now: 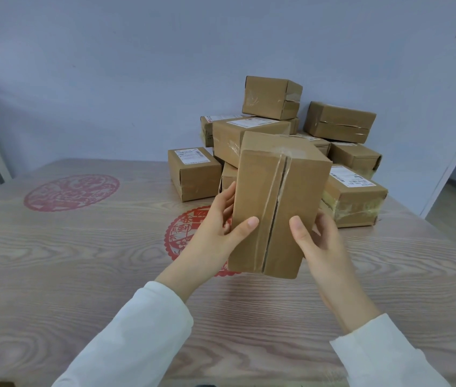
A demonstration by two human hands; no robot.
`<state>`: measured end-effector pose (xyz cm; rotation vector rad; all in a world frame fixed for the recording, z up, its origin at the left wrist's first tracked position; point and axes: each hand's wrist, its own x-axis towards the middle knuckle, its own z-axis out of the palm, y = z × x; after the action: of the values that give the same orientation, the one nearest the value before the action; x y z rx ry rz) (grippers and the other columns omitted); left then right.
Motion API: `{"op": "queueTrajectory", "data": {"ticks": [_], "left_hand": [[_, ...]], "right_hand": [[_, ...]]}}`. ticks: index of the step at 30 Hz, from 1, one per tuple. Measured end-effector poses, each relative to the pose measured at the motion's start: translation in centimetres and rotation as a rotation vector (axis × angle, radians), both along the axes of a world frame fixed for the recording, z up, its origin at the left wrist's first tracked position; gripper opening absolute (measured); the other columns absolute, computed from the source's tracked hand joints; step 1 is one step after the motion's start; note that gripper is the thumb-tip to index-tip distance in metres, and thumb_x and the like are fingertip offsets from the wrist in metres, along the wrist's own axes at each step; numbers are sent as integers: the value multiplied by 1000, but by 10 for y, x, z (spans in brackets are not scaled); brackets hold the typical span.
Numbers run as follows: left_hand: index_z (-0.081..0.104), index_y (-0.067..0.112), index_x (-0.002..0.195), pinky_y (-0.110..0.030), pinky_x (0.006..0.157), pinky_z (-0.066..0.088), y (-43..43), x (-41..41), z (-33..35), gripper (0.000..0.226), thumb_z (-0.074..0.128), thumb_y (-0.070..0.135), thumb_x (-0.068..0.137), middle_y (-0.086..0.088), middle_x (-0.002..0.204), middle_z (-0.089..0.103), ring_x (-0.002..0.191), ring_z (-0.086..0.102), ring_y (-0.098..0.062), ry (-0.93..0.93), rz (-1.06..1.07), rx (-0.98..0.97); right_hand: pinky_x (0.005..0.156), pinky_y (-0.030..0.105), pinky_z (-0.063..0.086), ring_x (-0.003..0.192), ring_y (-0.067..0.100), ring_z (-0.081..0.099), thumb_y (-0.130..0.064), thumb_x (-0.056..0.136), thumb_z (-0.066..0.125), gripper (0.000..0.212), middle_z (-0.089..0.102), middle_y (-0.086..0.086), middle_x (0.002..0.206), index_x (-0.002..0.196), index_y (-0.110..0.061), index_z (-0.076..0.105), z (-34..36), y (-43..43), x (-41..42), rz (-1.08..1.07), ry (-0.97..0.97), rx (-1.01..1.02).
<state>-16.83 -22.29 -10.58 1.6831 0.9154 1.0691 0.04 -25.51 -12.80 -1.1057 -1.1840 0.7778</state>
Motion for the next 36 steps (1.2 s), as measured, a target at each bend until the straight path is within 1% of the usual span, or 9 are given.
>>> {"op": "queueTrajectory", "data": {"ticks": [5, 8, 13, 17, 19, 25, 28, 31, 36], "left_hand": [[21, 26, 148, -1, 85, 42, -1, 3, 4, 87, 56, 49, 72, 14, 136, 44, 118, 47, 2, -49, 40, 27], [22, 26, 148, -2, 84, 44, -1, 4, 5, 85, 54, 48, 73, 14, 134, 47, 116, 49, 2, -49, 44, 39], [24, 26, 144, 3, 76, 41, -2, 6, 5, 78, 55, 44, 75, 30, 117, 44, 98, 47, 20, -20, 22, 63], [29, 24, 135, -9, 91, 46, -1, 4, 5, 76, 58, 49, 70, 12, 132, 49, 120, 51, -2, -82, 6, 29], [32, 23, 127, -17, 94, 48, 0, 3, 4, 70, 57, 51, 68, 8, 129, 52, 120, 53, -7, -116, 10, 12], [30, 23, 121, -6, 80, 47, -2, 6, -2, 58, 55, 43, 73, 12, 124, 50, 108, 52, 13, -87, -22, 29], [32, 24, 120, -9, 83, 48, -3, 4, -2, 71, 59, 64, 68, 7, 129, 51, 120, 52, 0, -106, -24, 34], [37, 34, 114, -6, 76, 47, -7, 2, 5, 89, 52, 92, 48, 28, 111, 55, 105, 54, 15, -124, 5, 14], [42, 32, 109, -21, 85, 50, -8, 5, 14, 58, 48, 76, 72, 22, 101, 61, 93, 62, 9, -182, 7, -88]], "right_hand": [[77, 12, 50, 103, -4, 59, -50, 67, 57, 47, 62, -14, 109, 109, -30, 51, 2, 0, -4, -21, -52, 40], [78, 13, 51, 110, 3, 58, -53, 66, 58, 59, 61, -12, 115, 118, -24, 51, 4, 1, -3, -29, -81, 56], [79, 16, 49, 112, 1, 56, -64, 59, 57, 84, 59, -11, 121, 132, -24, 46, 5, 1, -2, -40, -69, 54], [77, 8, 48, 102, -8, 58, -50, 70, 57, 66, 60, -14, 116, 129, -22, 47, 7, 1, -1, -16, -101, 91], [76, 5, 46, 101, -13, 57, -45, 71, 57, 62, 58, -17, 115, 128, -25, 45, 8, 0, -2, 6, -117, 99], [69, 5, 47, 90, -14, 59, -40, 68, 60, 50, 61, -12, 108, 114, -25, 49, 9, -1, -1, 16, -50, 88], [71, 4, 46, 91, -13, 59, -39, 70, 59, 51, 62, -12, 106, 116, -21, 48, 9, 0, -1, 2, -87, 108], [70, 3, 45, 92, -14, 58, -37, 71, 58, 53, 61, -14, 105, 119, -19, 47, 9, 1, -1, 4, -114, 123], [72, 6, 47, 98, -13, 58, -42, 70, 59, 66, 60, -16, 109, 129, -16, 44, 7, -1, 0, 7, -152, 115]]}}
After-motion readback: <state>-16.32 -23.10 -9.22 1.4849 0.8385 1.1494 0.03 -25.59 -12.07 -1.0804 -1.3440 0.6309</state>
